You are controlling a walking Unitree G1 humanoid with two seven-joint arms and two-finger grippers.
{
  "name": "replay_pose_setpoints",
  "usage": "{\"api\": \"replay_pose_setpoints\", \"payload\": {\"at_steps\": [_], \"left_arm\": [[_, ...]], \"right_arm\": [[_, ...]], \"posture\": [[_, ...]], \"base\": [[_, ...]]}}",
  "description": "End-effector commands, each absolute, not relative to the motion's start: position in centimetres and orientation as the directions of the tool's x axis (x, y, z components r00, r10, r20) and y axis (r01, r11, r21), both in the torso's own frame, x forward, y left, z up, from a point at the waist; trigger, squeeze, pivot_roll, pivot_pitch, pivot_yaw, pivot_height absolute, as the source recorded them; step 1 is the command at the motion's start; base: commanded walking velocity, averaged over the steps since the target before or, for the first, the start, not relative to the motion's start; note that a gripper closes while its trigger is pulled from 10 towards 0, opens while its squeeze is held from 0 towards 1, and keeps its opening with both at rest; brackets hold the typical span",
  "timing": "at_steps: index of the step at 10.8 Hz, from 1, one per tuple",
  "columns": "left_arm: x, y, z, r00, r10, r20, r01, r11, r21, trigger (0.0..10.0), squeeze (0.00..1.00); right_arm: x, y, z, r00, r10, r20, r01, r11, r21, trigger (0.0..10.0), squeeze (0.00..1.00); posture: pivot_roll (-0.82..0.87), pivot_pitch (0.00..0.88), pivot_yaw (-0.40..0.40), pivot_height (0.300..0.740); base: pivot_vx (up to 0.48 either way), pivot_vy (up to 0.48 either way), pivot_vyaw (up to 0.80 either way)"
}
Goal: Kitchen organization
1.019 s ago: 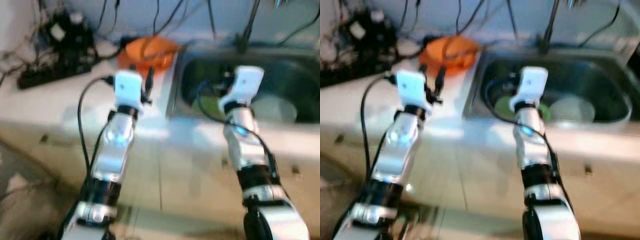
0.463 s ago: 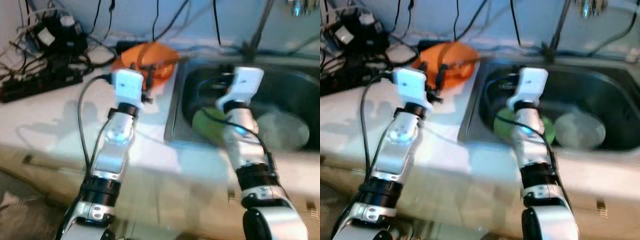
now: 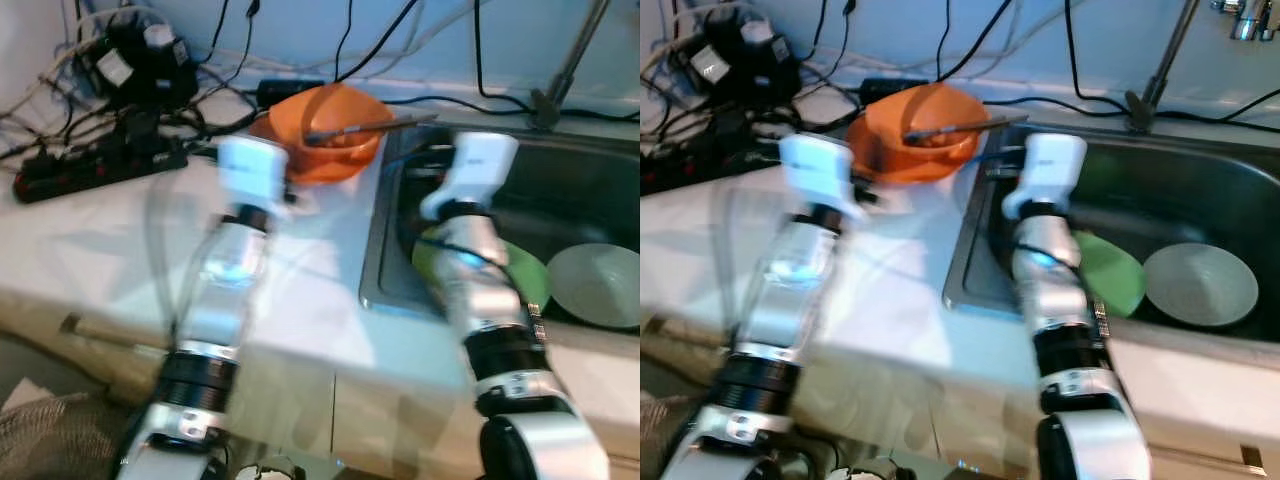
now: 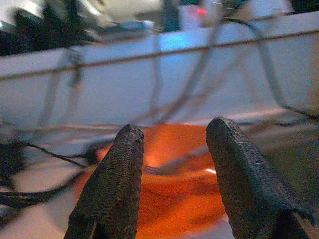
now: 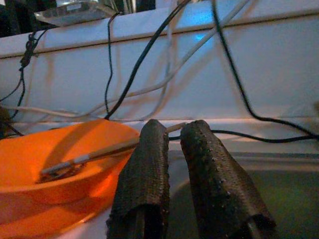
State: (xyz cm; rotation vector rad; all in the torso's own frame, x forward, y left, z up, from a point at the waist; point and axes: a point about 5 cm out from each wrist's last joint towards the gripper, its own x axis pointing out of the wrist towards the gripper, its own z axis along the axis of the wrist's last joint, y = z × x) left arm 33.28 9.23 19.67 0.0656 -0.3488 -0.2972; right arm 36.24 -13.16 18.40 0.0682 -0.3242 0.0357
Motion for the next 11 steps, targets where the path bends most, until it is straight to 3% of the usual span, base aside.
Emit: {"api": "replay_pose_setpoints", "payload": {"at_steps": [1,4,11], "left_arm": [[32.9,9.1,20.7,0.874,-0.366,0.318,0.352,0.93,0.103,10.0,0.0],[33.8,10.3,21.1,0.891,-0.434,0.131,0.412,0.896,0.166,10.0,0.0],[38.7,11.8,20.8,0.897,-0.395,-0.196,0.409,0.912,0.034,10.0,0.0]], "right_arm": [[36.2,-12.7,18.5,0.947,0.029,0.321,-0.054,0.996,0.068,10.0,0.0],[36.3,-12.8,18.3,0.949,0.023,0.314,-0.048,0.996,0.074,10.0,0.0],[36.0,-12.1,18.0,0.95,0.022,0.31,-0.053,0.994,0.091,10.0,0.0]], "posture": [[0.11,0.015,0.04,0.74],[0.12,0.017,0.045,0.74],[0.09,0.027,0.088,0.74]], "base": [[0.0,0.0,0.0],[0.0,0.0,0.0],[0.0,0.0,0.0]]}}
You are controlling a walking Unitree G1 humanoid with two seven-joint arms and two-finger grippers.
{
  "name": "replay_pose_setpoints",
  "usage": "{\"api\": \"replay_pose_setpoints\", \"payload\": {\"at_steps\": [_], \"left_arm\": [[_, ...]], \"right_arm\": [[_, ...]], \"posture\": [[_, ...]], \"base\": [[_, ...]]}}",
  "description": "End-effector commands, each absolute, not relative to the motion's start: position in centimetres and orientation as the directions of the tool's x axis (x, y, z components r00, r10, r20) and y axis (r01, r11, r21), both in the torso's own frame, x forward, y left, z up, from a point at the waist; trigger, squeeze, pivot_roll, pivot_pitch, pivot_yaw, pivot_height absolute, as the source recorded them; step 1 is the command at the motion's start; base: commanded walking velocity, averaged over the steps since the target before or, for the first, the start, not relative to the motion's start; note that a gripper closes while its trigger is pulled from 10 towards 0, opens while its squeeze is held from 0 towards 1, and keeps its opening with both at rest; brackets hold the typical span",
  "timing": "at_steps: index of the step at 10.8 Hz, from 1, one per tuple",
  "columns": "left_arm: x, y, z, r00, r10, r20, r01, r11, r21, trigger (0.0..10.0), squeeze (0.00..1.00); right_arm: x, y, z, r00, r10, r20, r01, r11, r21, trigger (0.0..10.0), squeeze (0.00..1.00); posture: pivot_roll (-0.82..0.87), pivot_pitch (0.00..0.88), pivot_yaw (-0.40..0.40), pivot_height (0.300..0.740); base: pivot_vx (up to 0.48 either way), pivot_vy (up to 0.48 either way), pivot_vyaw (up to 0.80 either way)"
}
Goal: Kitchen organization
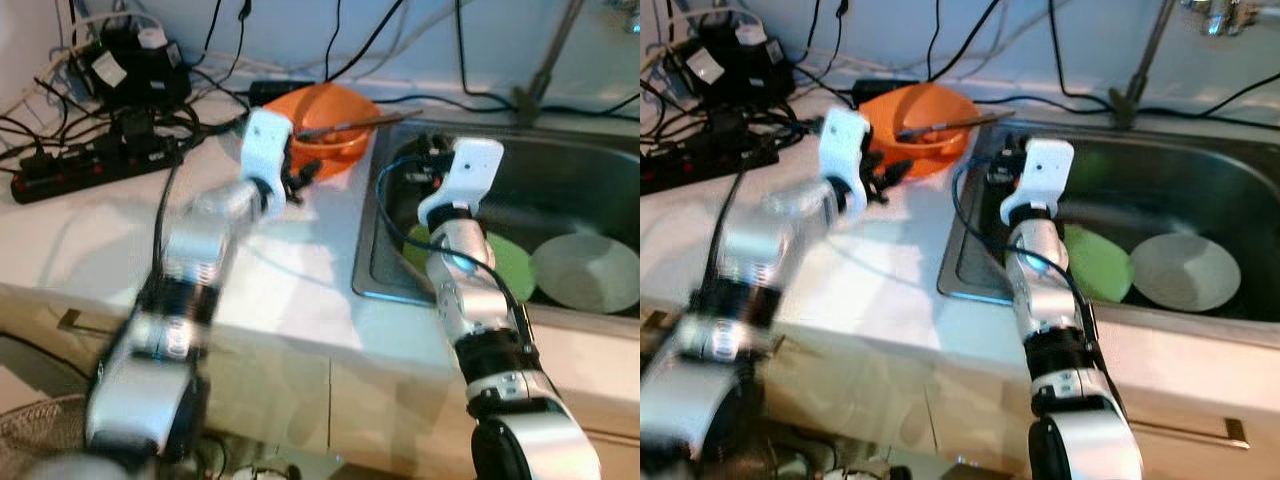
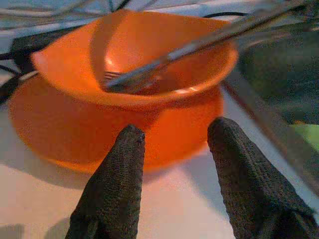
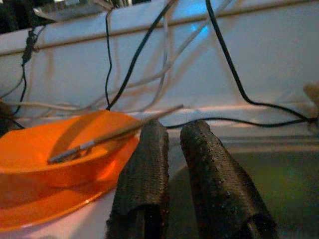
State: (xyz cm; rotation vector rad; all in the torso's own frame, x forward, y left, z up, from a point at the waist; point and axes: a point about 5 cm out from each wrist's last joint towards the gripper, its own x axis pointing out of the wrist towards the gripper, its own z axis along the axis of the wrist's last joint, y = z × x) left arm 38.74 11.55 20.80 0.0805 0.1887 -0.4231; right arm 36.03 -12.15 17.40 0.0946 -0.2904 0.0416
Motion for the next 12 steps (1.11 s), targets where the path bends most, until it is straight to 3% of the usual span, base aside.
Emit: {"api": "replay_pose_setpoints", "payload": {"at_steps": [1,7,12], "left_arm": [[39.3,12.2,21.0,0.904,-0.378,-0.201,0.391,0.92,0.03,10.0,0.0],[41.1,13.9,20.9,0.918,-0.319,-0.236,0.34,0.939,0.054,10.0,0.0],[41.6,12.0,21.1,0.898,-0.376,-0.228,0.394,0.918,0.038,10.0,0.0]], "right_arm": [[35.8,-12.3,17.8,0.951,0.01,0.308,-0.041,0.995,0.094,10.0,0.0],[34.2,-12.7,16.7,0.961,-0.013,0.278,-0.015,0.995,0.101,10.0,0.0],[32.3,-13.5,17.6,0.954,-0.036,0.298,0.007,0.995,0.098,10.0,0.0]], "posture": [[0.08,0.038,0.095,0.74],[0.05,0.136,0.108,0.74],[-0.01,0.198,0.115,0.74]], "base": [[0.0,0.0,0.0],[0.0,0.0,0.0],[0.0,0.0,0.0]]}}
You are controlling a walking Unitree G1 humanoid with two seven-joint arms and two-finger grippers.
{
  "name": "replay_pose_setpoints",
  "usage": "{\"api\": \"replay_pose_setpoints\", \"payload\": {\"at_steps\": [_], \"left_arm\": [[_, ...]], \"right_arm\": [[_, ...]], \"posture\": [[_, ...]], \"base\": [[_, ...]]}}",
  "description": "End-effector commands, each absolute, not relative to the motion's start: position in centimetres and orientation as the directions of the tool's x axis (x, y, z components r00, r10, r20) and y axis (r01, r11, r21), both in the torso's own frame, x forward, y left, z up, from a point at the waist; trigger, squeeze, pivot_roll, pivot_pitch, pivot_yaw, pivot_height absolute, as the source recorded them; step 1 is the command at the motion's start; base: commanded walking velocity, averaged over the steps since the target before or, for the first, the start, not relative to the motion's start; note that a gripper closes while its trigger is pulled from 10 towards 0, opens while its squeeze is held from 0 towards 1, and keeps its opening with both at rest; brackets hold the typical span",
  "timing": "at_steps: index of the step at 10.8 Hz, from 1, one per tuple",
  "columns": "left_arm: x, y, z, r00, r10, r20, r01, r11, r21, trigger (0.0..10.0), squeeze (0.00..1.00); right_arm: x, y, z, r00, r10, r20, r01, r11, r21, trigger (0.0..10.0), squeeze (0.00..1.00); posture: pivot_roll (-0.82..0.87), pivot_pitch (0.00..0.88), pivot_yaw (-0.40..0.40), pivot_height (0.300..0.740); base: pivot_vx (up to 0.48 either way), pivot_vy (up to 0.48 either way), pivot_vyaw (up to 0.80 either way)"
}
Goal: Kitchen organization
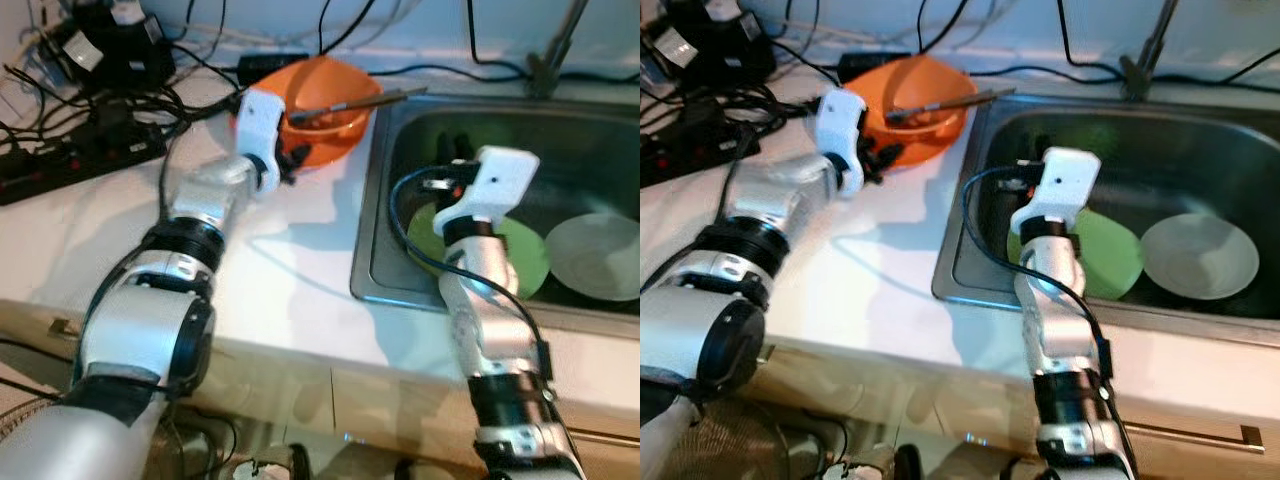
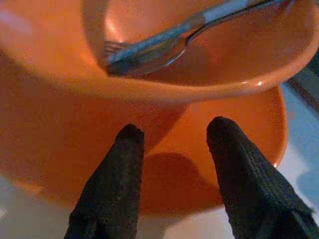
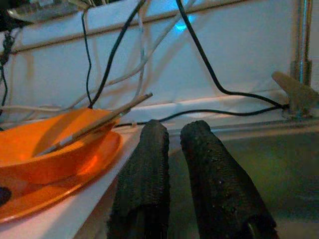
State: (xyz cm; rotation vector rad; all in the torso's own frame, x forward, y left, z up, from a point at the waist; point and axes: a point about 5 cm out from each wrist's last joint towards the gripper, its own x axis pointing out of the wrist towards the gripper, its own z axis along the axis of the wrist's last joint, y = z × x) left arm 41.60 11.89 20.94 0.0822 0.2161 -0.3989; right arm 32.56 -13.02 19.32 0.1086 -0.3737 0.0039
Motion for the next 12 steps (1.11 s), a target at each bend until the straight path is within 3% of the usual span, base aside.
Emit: {"api": "replay_pose_setpoints", "payload": {"at_steps": [1,4,9,12], "left_arm": [[41.6,11.7,21.0,0.888,-0.391,-0.241,0.412,0.91,0.042,10.0,0.0],[41.5,11.7,20.5,0.847,-0.434,-0.306,0.466,0.884,0.036,10.0,0.0],[40.4,16.4,20.4,0.797,-0.446,-0.408,0.48,0.877,-0.022,10.0,0.0],[37.4,17.2,21.2,0.759,-0.5,-0.416,0.537,0.843,-0.035,10.0,0.0]], "right_arm": [[32.2,-13.6,17.9,0.951,-0.032,0.307,0.003,0.996,0.094,10.0,0.0],[32.0,-13.0,18.0,0.956,-0.023,0.294,-0.006,0.995,0.098,10.0,0.0],[32.6,-12.5,17.6,0.961,-0.017,0.275,-0.017,0.992,0.122,10.0,0.0],[33.5,-11.9,17.5,0.962,-0.003,0.271,-0.036,0.99,0.139,10.0,0.0]], "posture": [[-0.01,0.2,0.119,0.74],[0.0,0.197,0.146,0.74],[0.11,0.151,0.173,0.74],[0.15,0.113,0.176,0.74]], "base": [[0.0,0.0,0.0],[0.0,0.0,0.0],[0.0,0.0,0.0],[0.0,0.0,0.0]]}}
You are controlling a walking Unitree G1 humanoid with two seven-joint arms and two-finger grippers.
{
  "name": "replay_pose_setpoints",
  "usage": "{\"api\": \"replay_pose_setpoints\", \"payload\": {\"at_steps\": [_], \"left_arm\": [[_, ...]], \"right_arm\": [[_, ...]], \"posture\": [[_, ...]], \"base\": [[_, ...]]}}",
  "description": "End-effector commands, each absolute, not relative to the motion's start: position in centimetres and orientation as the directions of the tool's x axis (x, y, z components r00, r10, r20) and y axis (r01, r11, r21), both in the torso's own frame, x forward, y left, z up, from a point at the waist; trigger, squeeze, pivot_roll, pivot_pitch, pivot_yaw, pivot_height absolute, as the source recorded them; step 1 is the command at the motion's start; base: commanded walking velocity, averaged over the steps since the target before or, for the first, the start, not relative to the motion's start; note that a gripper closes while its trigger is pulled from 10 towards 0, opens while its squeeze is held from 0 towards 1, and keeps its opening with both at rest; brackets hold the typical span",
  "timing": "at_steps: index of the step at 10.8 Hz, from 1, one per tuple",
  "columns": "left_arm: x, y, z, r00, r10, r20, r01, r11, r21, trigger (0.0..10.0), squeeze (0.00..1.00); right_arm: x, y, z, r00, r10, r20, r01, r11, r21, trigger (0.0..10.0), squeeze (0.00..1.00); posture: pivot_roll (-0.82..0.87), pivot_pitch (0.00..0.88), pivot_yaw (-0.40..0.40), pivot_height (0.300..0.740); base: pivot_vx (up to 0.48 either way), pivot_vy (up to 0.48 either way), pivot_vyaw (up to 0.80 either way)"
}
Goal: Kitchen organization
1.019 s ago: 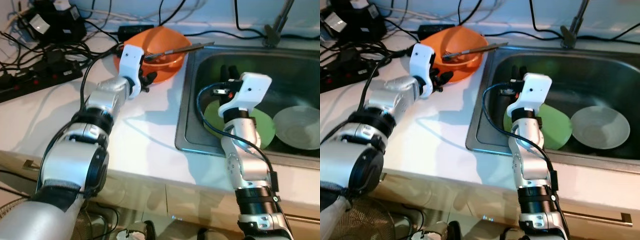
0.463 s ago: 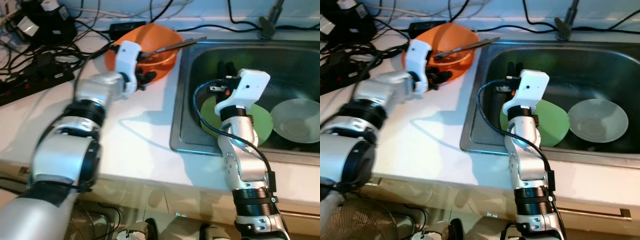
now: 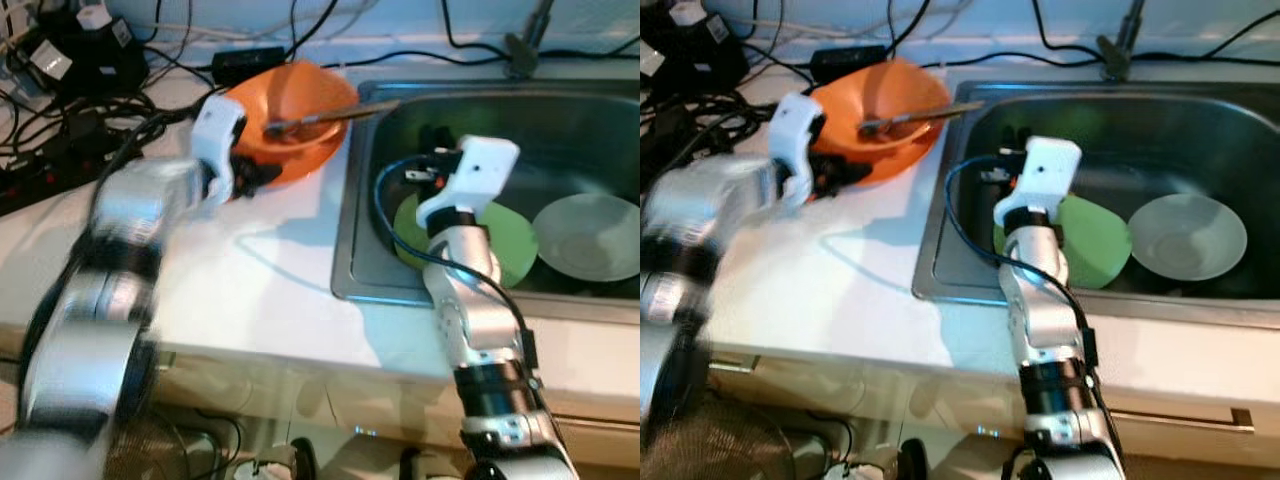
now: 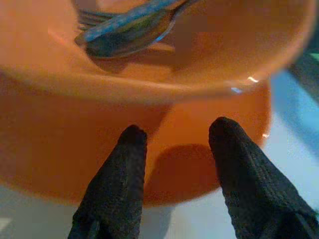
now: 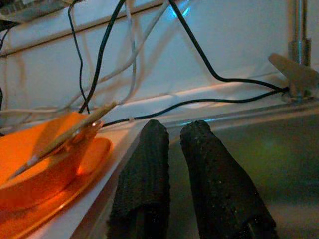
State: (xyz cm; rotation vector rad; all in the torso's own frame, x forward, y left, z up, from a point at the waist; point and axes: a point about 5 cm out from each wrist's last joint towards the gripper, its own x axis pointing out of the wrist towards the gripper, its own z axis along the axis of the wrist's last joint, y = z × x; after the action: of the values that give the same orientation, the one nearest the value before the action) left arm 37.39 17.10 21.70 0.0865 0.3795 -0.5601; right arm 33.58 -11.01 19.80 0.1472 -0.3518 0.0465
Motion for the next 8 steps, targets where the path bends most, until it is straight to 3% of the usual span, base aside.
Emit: {"api": "replay_pose_setpoints", "payload": {"at_steps": [1,5,8], "left_arm": [[36.5,17.0,21.0,0.745,-0.521,-0.417,0.557,0.83,-0.041,10.0,0.0],[31.2,15.5,19.2,0.698,-0.556,-0.451,0.581,0.808,-0.098,10.0,0.0],[30.9,16.2,21.2,0.745,-0.523,-0.414,0.542,0.837,-0.082,10.0,0.0]], "right_arm": [[33.6,-12.0,17.4,0.963,-0.006,0.269,-0.033,0.99,0.139,10.0,0.0],[34.6,-14.6,17.1,0.962,-0.068,0.264,0.04,0.993,0.108,10.0,0.0],[34.9,-14.9,17.2,0.96,-0.076,0.268,0.05,0.993,0.104,10.0,0.0]], "posture": [[0.16,0.107,0.172,0.74],[0.19,0.098,0.156,0.74],[0.2,0.102,0.157,0.74]], "base": [[0.0,0.0,0.0],[0.0,0.0,0.0],[0.0,0.0,0.0]]}}
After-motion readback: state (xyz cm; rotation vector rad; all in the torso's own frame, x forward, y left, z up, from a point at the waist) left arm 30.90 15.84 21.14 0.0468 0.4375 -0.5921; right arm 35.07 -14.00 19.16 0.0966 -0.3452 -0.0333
